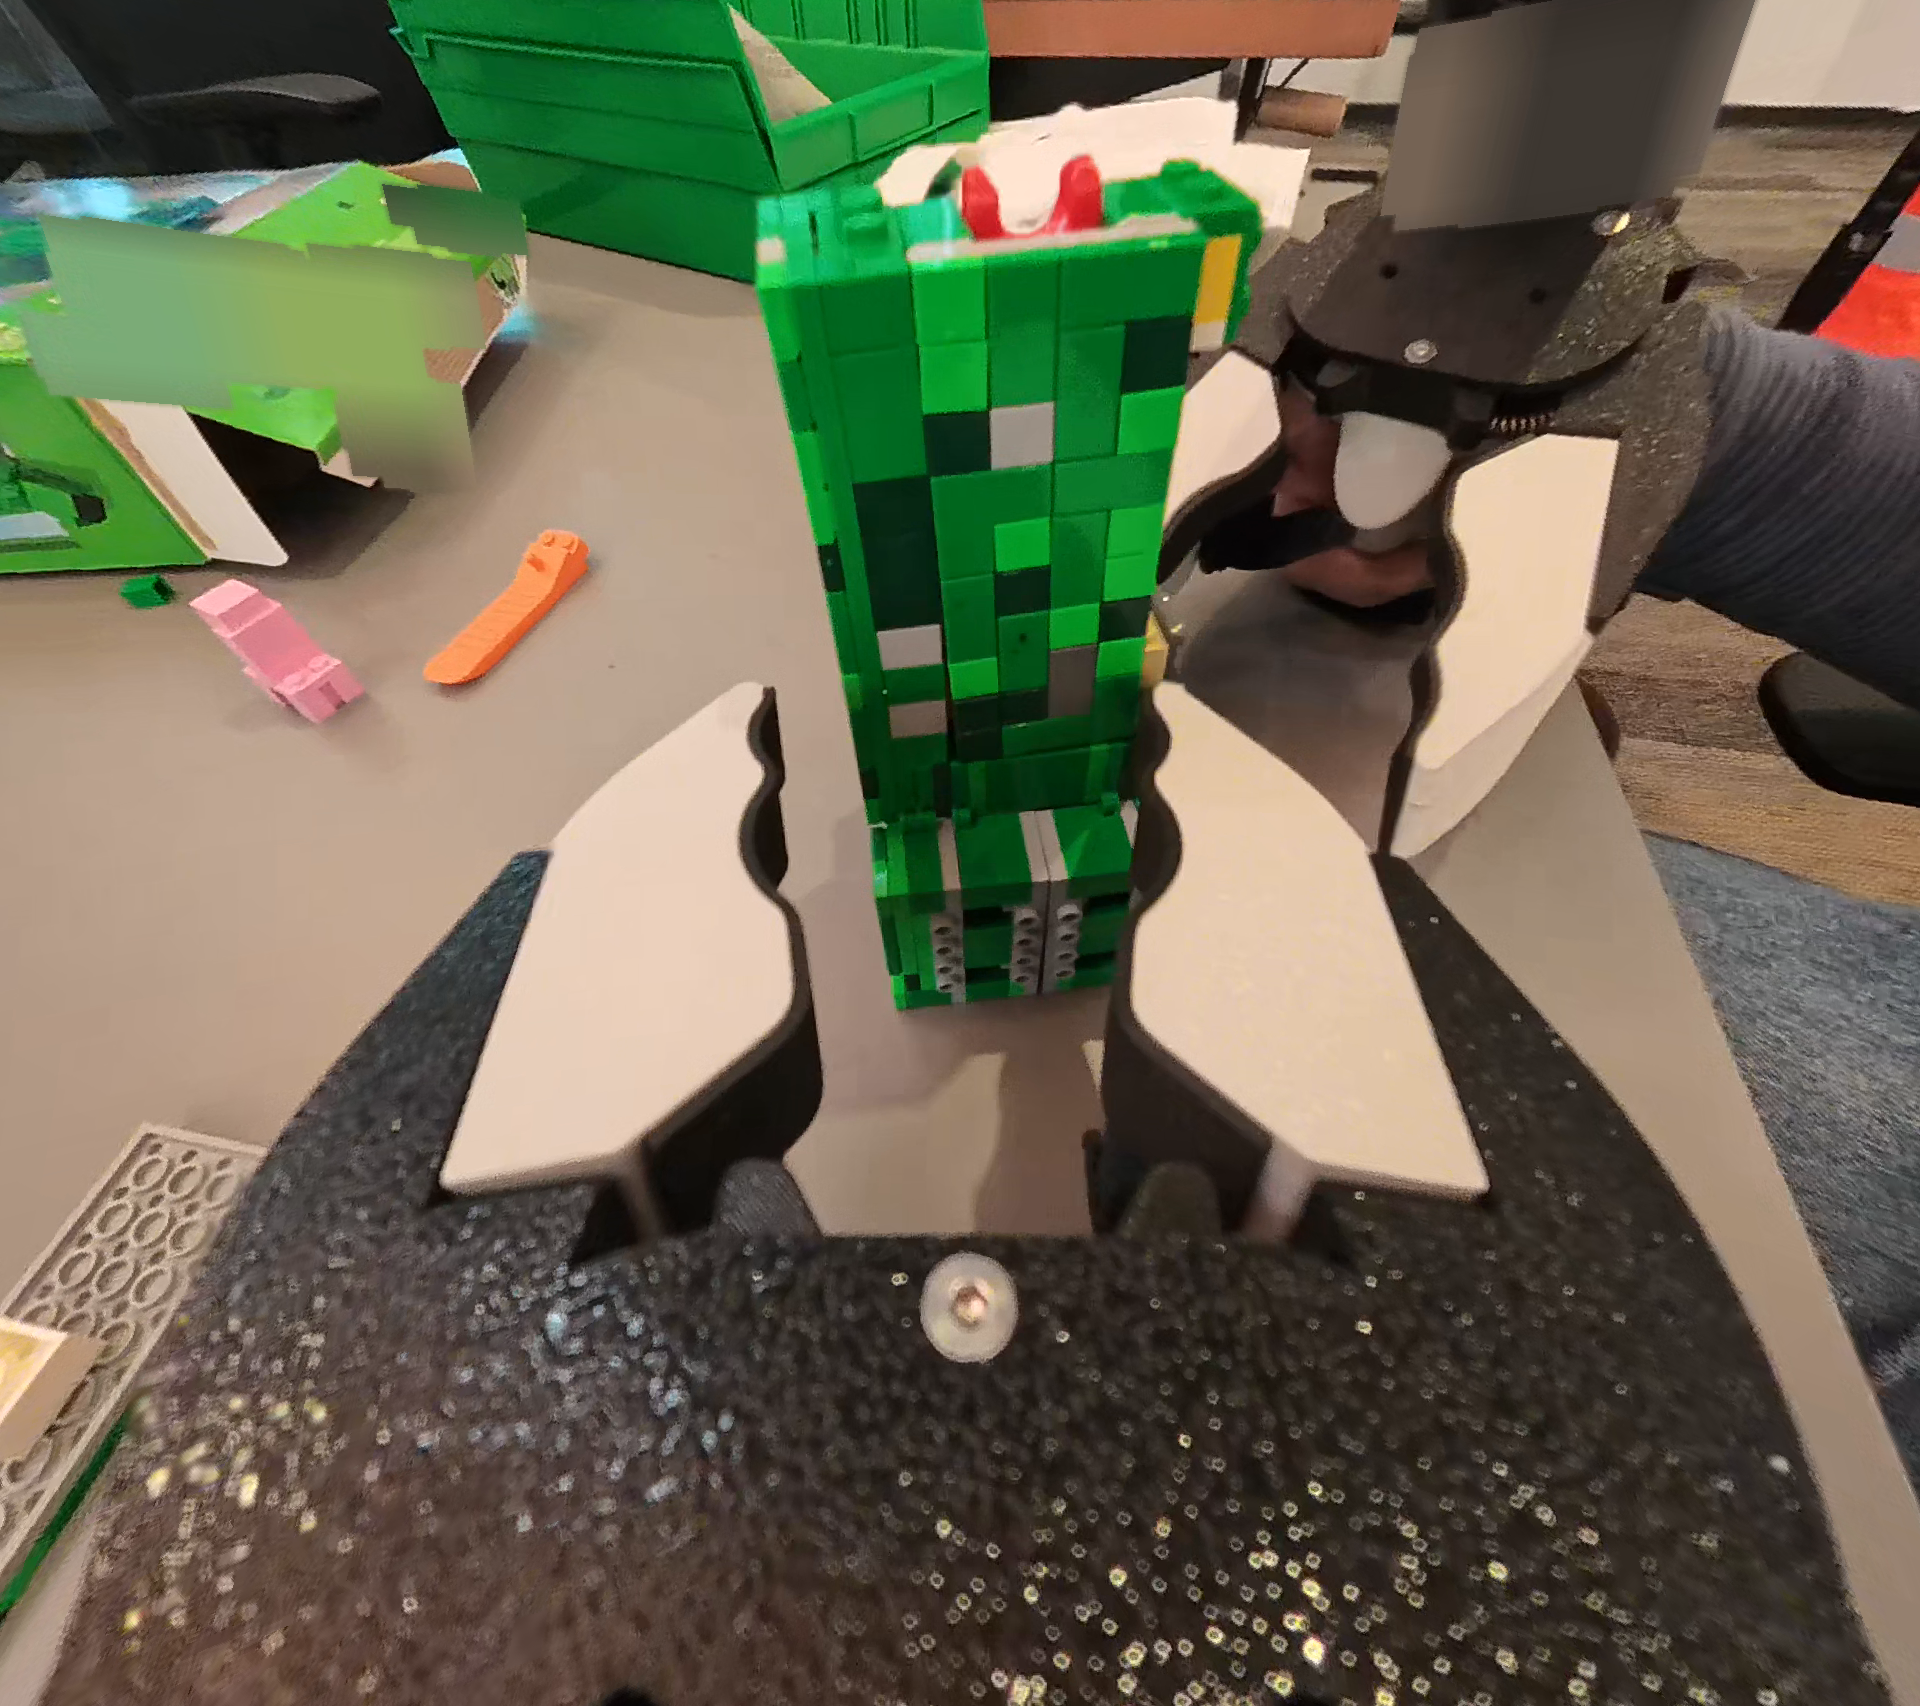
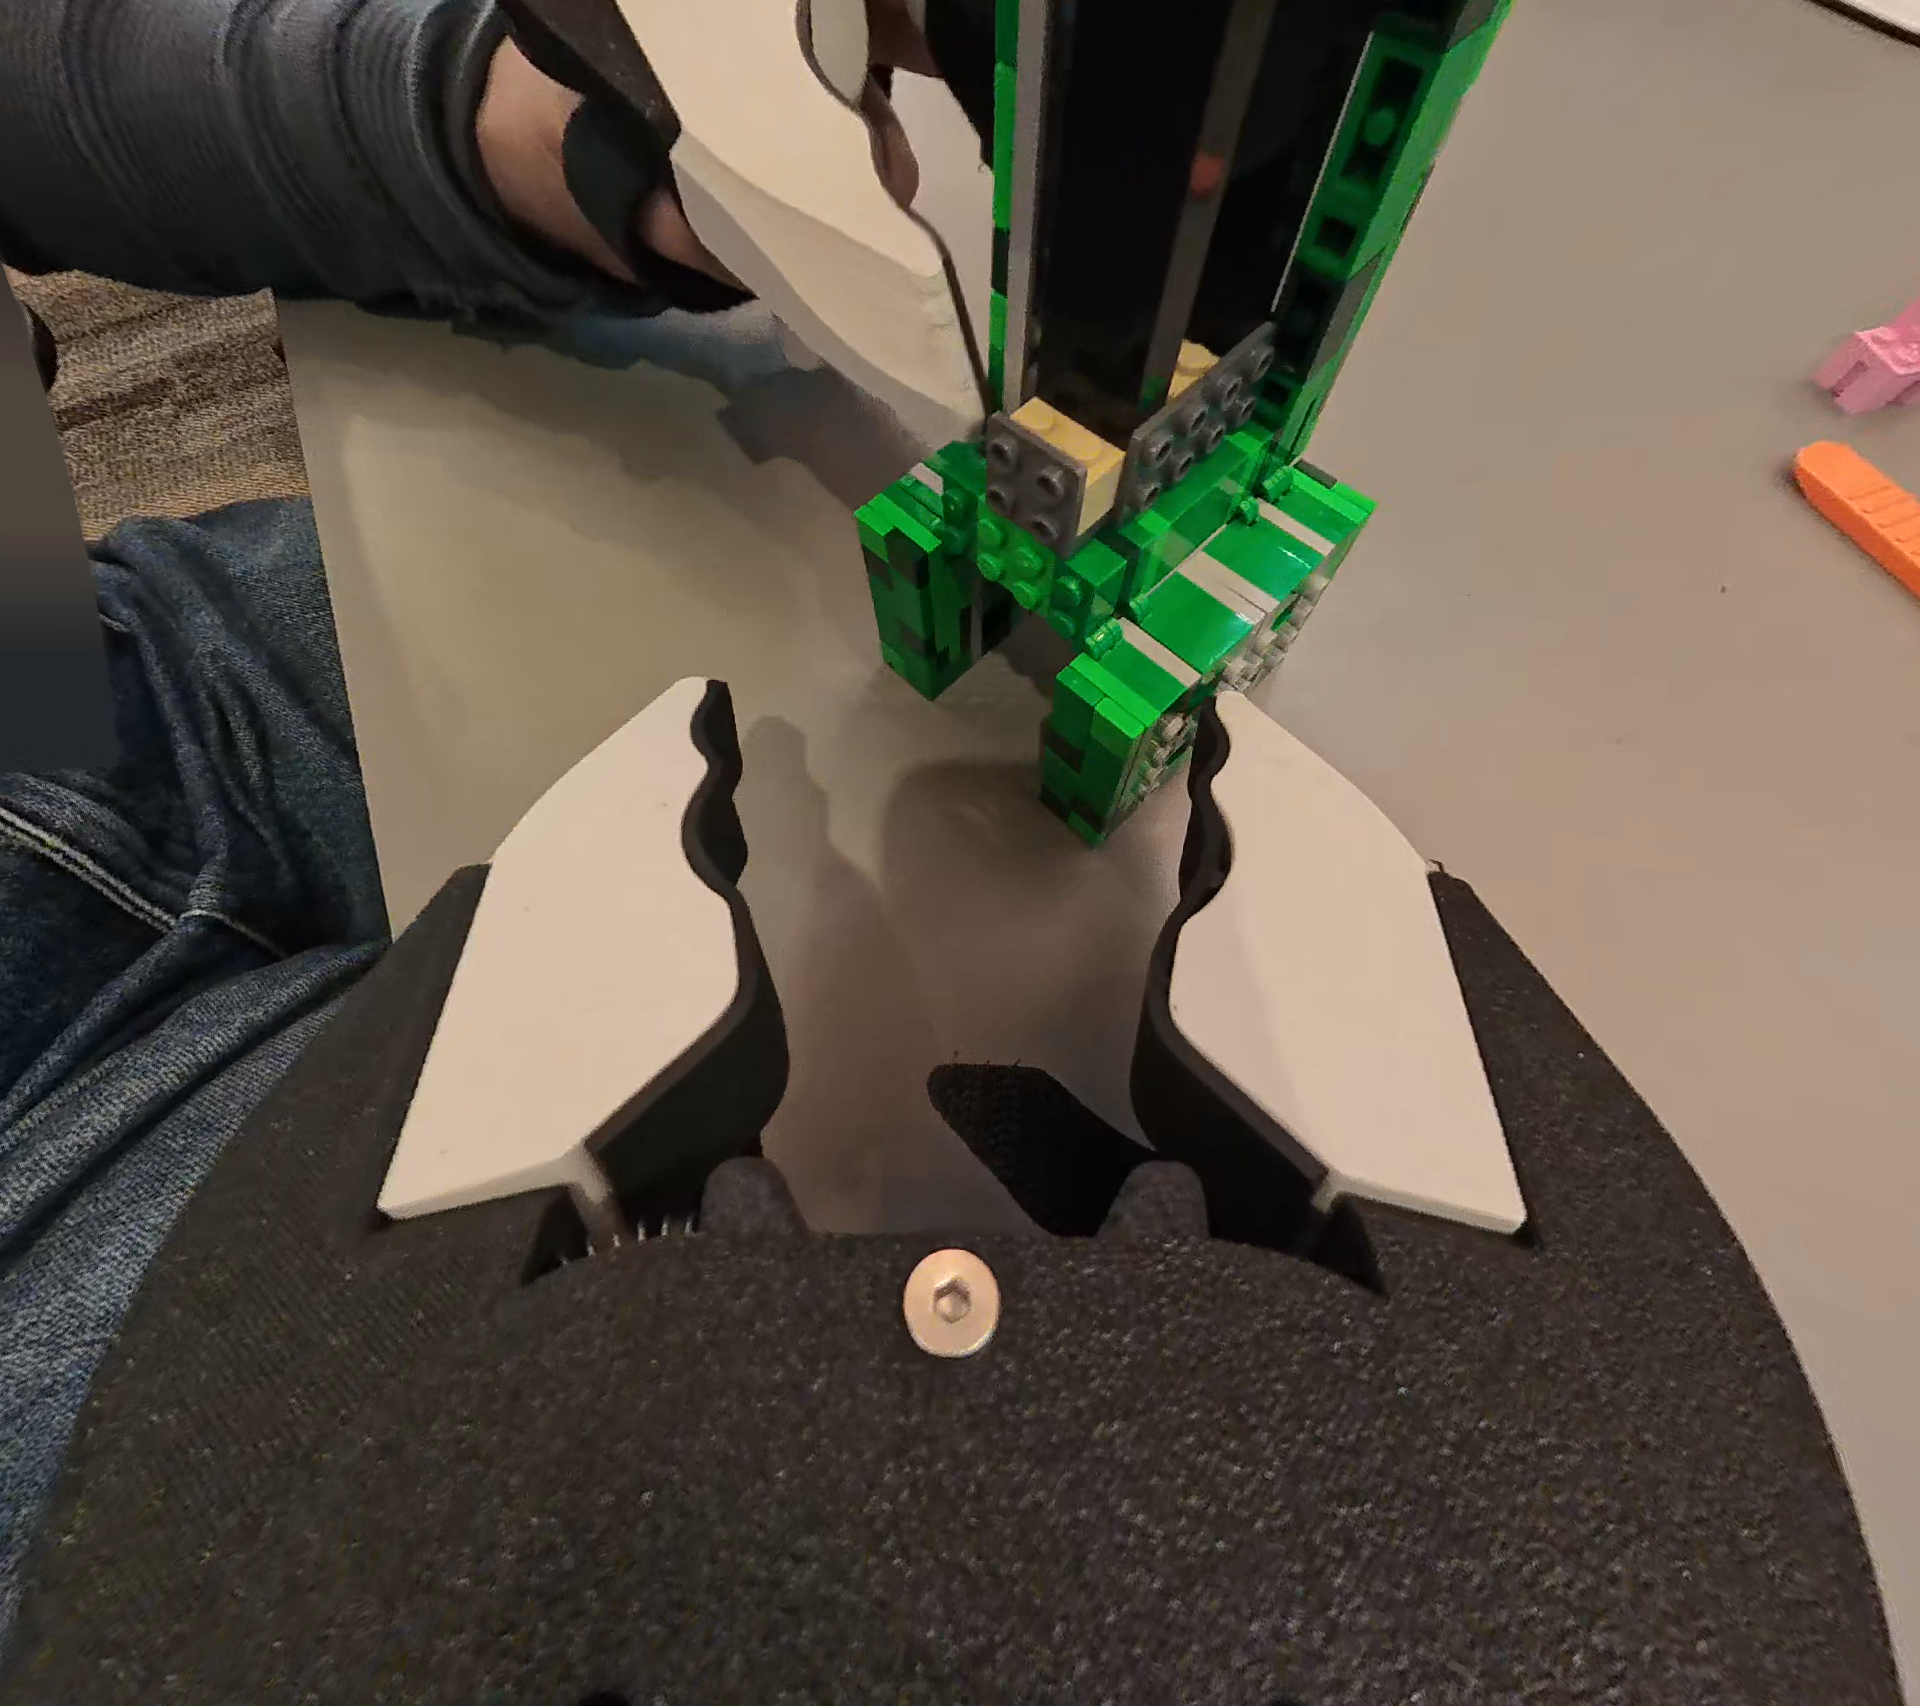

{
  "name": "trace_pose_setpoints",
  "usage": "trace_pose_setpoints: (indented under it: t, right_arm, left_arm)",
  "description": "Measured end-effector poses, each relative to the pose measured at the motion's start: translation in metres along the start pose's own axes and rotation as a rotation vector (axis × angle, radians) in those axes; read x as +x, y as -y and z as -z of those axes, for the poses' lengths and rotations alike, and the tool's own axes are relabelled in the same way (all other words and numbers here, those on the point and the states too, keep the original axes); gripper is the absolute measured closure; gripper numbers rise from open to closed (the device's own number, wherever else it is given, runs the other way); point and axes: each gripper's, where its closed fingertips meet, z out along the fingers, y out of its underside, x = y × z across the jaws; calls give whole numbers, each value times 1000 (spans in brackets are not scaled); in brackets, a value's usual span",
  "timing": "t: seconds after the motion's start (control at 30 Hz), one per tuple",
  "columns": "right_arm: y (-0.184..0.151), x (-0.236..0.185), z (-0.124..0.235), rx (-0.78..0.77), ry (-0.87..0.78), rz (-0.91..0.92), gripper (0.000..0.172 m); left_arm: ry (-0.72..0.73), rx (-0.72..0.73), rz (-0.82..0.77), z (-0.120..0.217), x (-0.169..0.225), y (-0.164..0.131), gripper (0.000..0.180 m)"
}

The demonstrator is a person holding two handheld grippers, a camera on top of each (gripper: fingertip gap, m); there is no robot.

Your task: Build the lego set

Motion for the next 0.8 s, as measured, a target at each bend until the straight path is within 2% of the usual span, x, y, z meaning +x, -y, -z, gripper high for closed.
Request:
trace_pose_setpoints:
  t: [0.23,0.8]
  right_arm:
    - [0,-1,-1,-4,2,7,91]
    - [0,0,0,-2,4,-5,91]
  left_arm:
    - [12,-16,10,-1,5,2,126]
    - [13,-25,11,-2,5,1,128]
